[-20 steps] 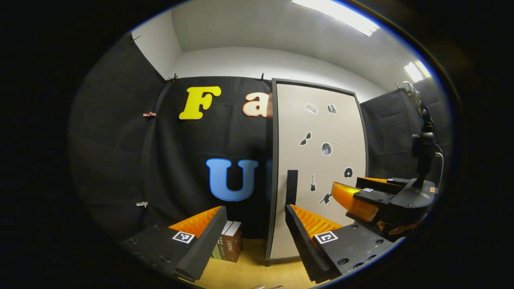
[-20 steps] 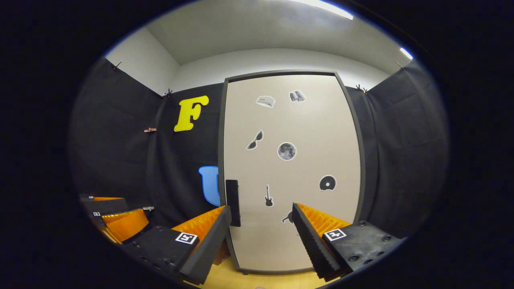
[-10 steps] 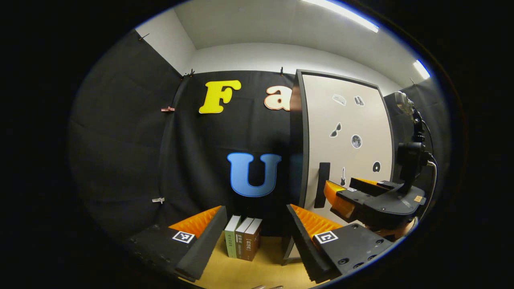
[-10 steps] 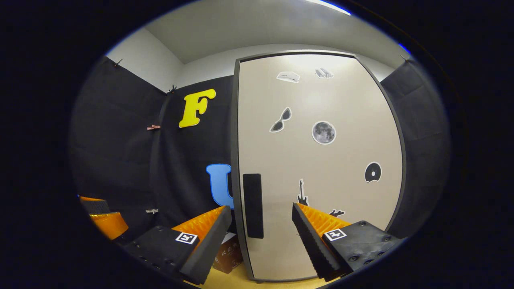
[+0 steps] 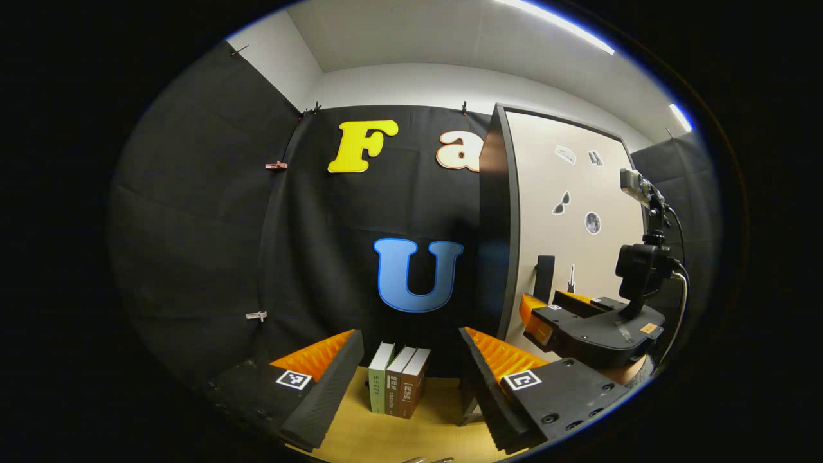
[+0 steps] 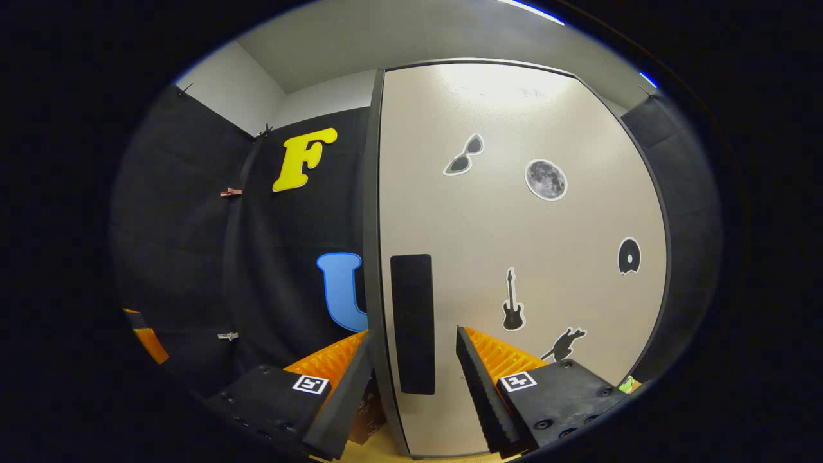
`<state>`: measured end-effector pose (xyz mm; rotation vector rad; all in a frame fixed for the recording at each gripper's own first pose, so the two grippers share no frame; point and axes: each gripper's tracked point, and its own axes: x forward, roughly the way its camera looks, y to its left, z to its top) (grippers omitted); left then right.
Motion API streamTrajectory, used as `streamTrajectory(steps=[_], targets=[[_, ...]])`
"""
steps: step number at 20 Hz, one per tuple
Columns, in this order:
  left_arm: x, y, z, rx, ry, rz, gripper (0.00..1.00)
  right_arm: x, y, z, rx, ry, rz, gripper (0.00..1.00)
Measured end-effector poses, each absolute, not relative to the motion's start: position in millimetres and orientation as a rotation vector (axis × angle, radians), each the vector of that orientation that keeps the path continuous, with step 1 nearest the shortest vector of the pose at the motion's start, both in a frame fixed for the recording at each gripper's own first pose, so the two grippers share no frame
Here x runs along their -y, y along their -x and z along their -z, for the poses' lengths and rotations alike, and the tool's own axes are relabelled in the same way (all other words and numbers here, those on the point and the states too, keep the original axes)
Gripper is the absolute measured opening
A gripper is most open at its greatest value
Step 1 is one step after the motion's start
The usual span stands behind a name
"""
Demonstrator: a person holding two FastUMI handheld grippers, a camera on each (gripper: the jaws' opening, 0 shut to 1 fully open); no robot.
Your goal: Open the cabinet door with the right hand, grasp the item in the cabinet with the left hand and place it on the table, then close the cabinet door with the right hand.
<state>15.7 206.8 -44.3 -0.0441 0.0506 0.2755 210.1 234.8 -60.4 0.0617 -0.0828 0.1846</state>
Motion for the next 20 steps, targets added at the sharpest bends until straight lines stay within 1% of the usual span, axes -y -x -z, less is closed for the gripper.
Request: streamTrajectory(steps=[1, 2, 3, 4, 5, 7, 8, 9, 10, 11, 13, 14, 20], targets=[[-212, -15, 47, -0.059, 0.041, -0.285, 0.93, -236, -215, 62, 0.085, -0.059, -0.176, 0.81], [-217, -14, 49, -0.065, 0.038, -0.295, 0.92, -233, -218, 66, 0.076, -0.062, -0.157, 0.74], [-223, -14, 50, -0.067, 0.036, -0.304, 0.93, -235, -221, 68, 0.067, -0.072, -0.151, 0.58], [-226, -14, 51, -0.065, 0.036, -0.311, 0.93, -236, -224, 68, 0.069, -0.082, -0.15, 0.52], [-229, -16, 52, -0.065, 0.036, -0.315, 0.93, -235, -225, 67, 0.075, -0.087, -0.14, 0.47], [-233, -19, 57, -0.075, 0.041, -0.317, 0.93, -237, -227, 64, 0.099, -0.071, -0.132, 0.45], [-232, -21, 60, -0.082, 0.045, -0.315, 0.92, -236, -224, 64, 0.104, -0.045, -0.127, 0.31], [-233, -23, 62, -0.089, 0.051, -0.314, 0.92, -238, -225, 63, 0.116, -0.028, -0.133, 0.36], [-232, -24, 66, -0.096, 0.059, -0.31, 0.92, -237, -225, 65, 0.113, -0.023, -0.146, 0.3], [-231, -26, 68, -0.102, 0.067, -0.306, 0.92, -237, -226, 63, 0.113, -0.033, -0.159, 0.2], [-231, -25, 68, -0.104, 0.075, -0.299, 0.92, -237, -221, 64, 0.095, -0.073, -0.182, 0.2], [-229, -24, 66, -0.1, 0.071, -0.297, 0.93, -237, -223, 62, 0.094, -0.065, -0.183, 0.06], [-227, 2, 51, -0.066, 0.048, -0.291, 0.92, -237, -208, 63, 0.042, -0.053, -0.22, 0.06]])
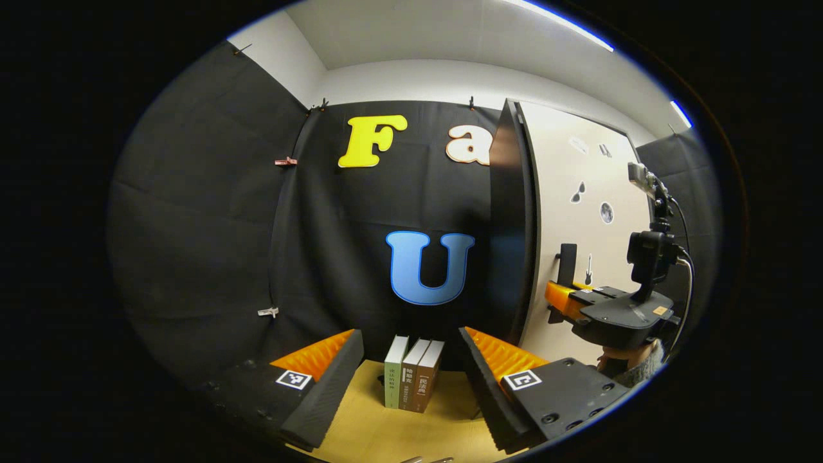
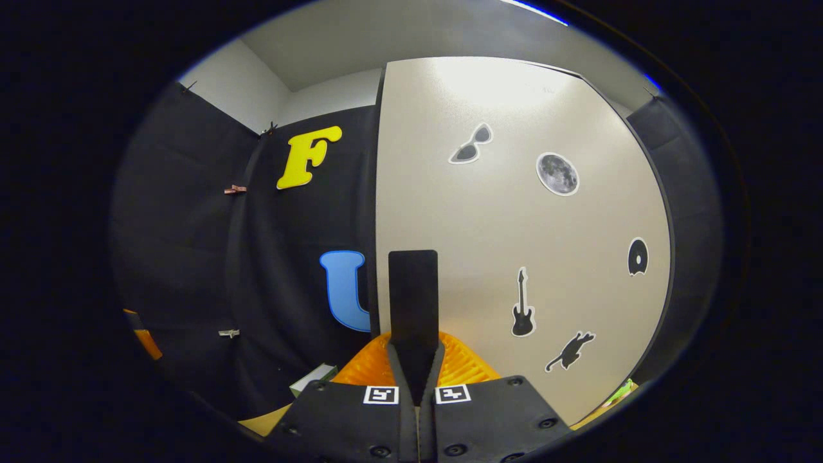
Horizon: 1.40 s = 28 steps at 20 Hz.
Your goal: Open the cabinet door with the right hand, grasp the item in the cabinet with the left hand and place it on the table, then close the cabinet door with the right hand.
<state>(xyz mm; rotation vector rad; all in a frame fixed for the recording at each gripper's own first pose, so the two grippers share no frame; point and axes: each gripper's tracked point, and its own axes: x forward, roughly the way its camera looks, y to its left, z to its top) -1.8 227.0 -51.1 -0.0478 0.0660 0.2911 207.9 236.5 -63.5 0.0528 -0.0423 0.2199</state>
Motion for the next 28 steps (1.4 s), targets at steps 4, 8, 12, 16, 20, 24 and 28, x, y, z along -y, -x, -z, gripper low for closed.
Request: streamTrajectory(steps=[4, 8, 12, 16, 20, 24, 28], targets=[[-218, 23, 50, -0.073, 0.064, -0.272, 0.93, -235, -189, 64, 0.007, -0.05, -0.255, 0.06], [-205, 42, 50, -0.076, 0.076, -0.249, 0.93, -232, -172, 62, -0.002, -0.039, -0.275, 0.06], [-197, 53, 45, -0.066, 0.059, -0.228, 0.93, -227, -160, 59, -0.005, -0.037, -0.287, 0.06], [-197, 61, 44, -0.061, 0.047, -0.223, 0.93, -220, -148, 58, -0.002, -0.047, -0.31, 0.06], [-190, 68, 46, -0.065, 0.052, -0.201, 0.93, -211, -135, 56, -0.002, -0.033, -0.308, 0.06], [-181, 74, 54, -0.091, 0.055, -0.172, 0.93, -203, -127, 55, 0.003, -0.033, -0.302, 0.06], [-163, 77, 57, -0.097, 0.065, -0.118, 0.93, -191, -119, 53, 0.004, -0.005, -0.276, 0.06]])
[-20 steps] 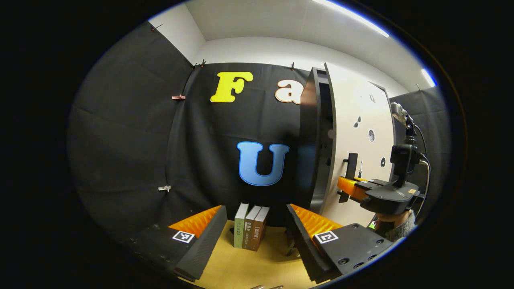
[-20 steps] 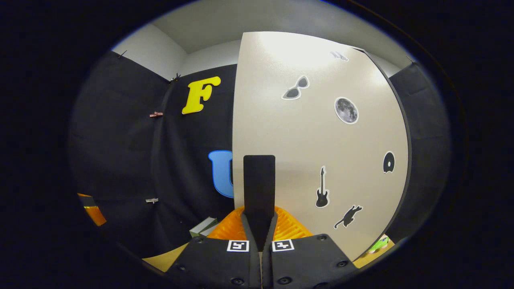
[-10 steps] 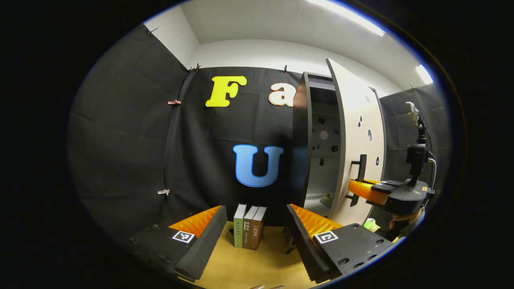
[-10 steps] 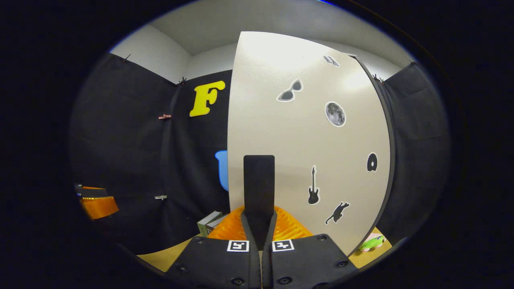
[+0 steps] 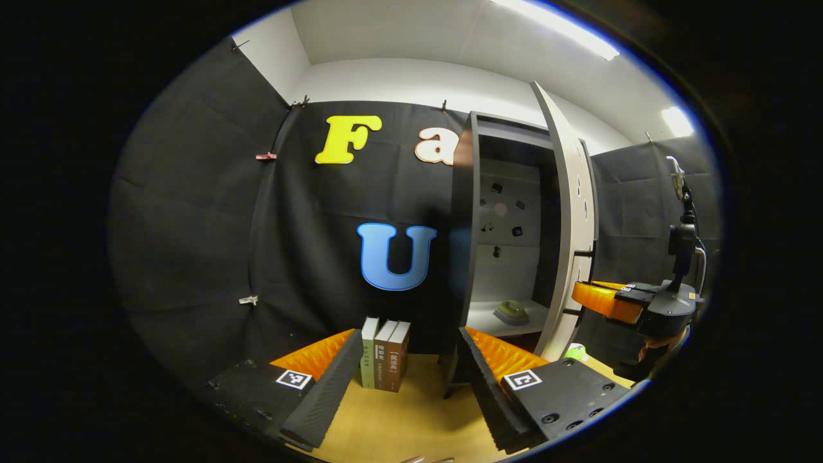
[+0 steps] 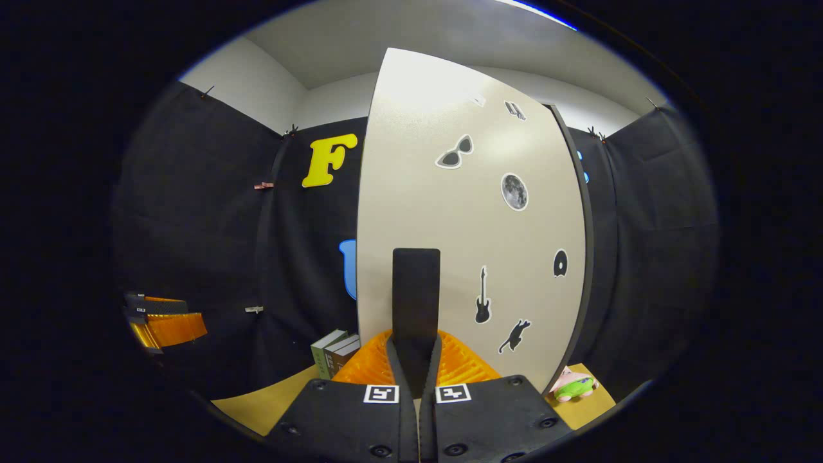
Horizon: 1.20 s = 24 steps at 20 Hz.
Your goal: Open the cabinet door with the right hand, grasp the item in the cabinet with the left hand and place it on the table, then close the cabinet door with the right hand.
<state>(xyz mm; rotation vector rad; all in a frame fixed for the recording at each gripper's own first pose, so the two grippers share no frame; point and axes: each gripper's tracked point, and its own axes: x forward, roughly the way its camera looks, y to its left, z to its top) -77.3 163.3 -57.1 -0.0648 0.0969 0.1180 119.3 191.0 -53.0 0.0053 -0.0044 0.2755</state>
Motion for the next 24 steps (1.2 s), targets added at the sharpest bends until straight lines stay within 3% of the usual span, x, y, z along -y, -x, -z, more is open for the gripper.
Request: streamTrajectory(steps=[3, 5, 8, 9, 13, 14, 17, 18, 24], targets=[[-149, 78, 59, -0.103, 0.07, -0.075, 0.89, -185, -113, 52, -0.004, -0.02, -0.269, 0.06], [-136, 77, 61, -0.111, 0.075, -0.041, 0.93, -177, -109, 51, -0.001, -0.011, -0.247, 0.06], [-115, 73, 55, -0.098, 0.071, 0.014, 0.89, -166, -104, 51, -0.005, -0.01, -0.219, 0.05], [-105, 71, 52, -0.093, 0.072, 0.037, 0.93, -163, -102, 51, -0.007, -0.014, -0.21, 0.06], [-61, 60, 51, -0.083, 0.081, 0.141, 0.93, -147, -96, 49, -0.007, -0.022, -0.174, 0.05], [-51, 58, 53, -0.087, 0.086, 0.163, 0.89, -145, -95, 49, -0.011, -0.024, -0.171, 0.05], [-22, 53, 58, -0.097, 0.096, 0.217, 0.93, -135, -92, 49, -0.017, -0.002, -0.16, 0.05], [-14, 50, 56, -0.094, 0.099, 0.228, 0.89, -131, -90, 49, -0.019, 0.008, -0.158, 0.05], [36, 26, 50, -0.079, 0.136, 0.295, 0.93, -112, -86, 49, -0.033, -0.006, -0.138, 0.05]])
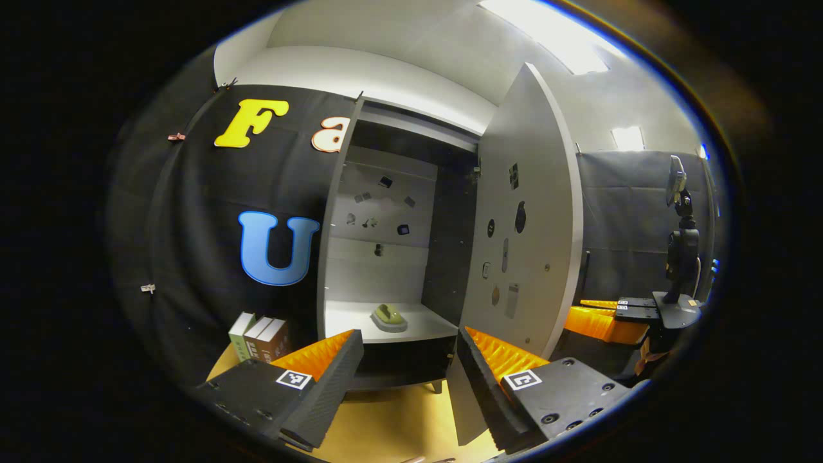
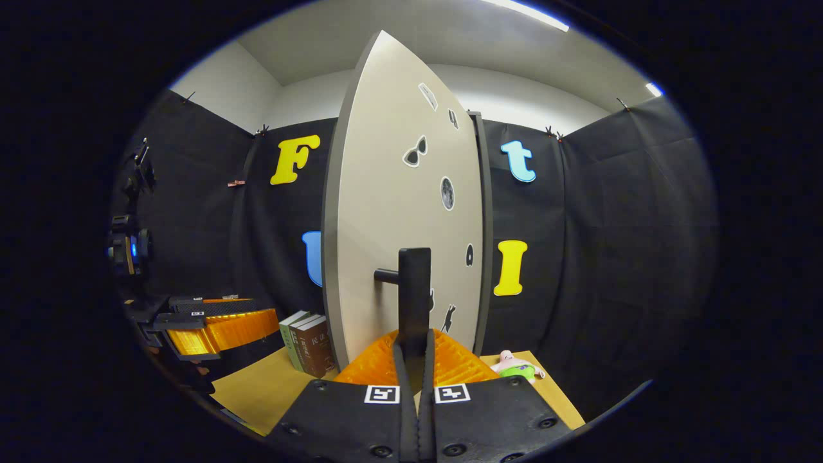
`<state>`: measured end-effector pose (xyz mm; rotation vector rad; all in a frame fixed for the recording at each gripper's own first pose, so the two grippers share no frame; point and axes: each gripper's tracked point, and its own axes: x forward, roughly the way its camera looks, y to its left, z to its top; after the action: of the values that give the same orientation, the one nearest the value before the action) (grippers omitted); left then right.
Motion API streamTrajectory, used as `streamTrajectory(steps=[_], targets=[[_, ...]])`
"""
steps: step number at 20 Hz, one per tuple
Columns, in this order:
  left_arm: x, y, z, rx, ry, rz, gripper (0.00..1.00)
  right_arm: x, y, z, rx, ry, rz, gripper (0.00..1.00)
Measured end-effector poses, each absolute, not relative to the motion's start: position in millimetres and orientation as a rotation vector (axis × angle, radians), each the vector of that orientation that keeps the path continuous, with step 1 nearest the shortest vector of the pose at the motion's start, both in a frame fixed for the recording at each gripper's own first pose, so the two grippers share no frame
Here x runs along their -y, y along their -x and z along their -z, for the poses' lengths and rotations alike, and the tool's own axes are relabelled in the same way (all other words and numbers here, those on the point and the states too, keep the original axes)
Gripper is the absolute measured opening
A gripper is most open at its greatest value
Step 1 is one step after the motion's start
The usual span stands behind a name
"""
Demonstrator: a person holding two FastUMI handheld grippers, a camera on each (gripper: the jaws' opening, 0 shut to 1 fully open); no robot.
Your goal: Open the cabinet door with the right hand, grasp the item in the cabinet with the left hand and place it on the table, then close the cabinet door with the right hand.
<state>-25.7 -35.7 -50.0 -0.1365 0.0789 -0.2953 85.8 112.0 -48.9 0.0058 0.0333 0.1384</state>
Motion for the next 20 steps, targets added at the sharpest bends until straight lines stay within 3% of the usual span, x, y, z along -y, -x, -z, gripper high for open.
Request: streamTrajectory(steps=[6, 7, 8, 20], targets=[[76, -1, 53, -0.087, 0.143, 0.332, 0.92, -87, -86, 48, -0.014, 0.02, -0.093, 0.05], [81, -6, 53, -0.09, 0.145, 0.336, 0.88, -83, -88, 47, -0.008, 0.035, -0.09, 0.05], [87, -10, 55, -0.092, 0.146, 0.34, 0.92, -78, -89, 47, -0.005, 0.05, -0.089, 0.05], [127, -48, 54, -0.079, 0.127, 0.35, 0.92, -43, -85, 48, -0.007, 0.042, -0.043, 0.05]])
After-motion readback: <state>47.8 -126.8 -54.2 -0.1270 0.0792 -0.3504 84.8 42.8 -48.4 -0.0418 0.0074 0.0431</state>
